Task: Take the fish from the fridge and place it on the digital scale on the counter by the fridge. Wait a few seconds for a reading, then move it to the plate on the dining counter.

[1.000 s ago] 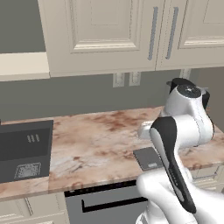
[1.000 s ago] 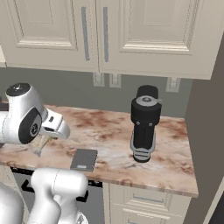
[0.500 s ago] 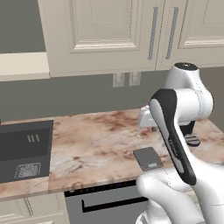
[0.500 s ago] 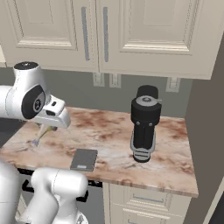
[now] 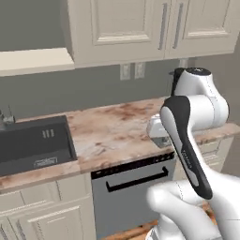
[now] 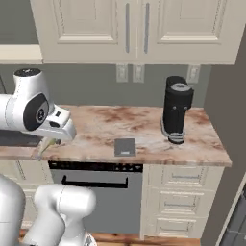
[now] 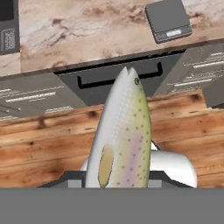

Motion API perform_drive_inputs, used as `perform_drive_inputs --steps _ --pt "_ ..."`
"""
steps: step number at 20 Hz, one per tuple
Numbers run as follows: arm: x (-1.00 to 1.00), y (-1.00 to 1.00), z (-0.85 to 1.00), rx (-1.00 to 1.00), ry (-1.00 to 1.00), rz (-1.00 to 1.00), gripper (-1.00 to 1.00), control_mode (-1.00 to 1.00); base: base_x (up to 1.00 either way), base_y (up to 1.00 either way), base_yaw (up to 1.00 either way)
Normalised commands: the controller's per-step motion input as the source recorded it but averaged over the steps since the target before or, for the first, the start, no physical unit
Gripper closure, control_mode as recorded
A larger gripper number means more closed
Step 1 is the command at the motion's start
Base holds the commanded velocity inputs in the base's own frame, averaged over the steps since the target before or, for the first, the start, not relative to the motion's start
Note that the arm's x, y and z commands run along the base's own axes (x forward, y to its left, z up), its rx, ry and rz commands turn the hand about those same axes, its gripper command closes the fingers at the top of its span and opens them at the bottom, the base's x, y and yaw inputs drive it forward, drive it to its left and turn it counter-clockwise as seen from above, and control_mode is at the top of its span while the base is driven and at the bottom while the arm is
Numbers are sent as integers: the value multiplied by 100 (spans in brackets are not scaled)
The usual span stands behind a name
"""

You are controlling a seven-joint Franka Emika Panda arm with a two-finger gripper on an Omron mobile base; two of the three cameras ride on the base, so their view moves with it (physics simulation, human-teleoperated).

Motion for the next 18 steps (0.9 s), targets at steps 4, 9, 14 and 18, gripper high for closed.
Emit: perform_drive_inputs --steps 4,9,14,18 --pt "0 0 0 0 0 0 100 100 -22 8 -91" --pt "0 0 0 0 0 0 100 100 -2 0 -99" --pt "0 0 0 0 0 0 100 100 -15 0 -97" --pt "0 0 0 0 0 0 100 100 -48 1 -90"
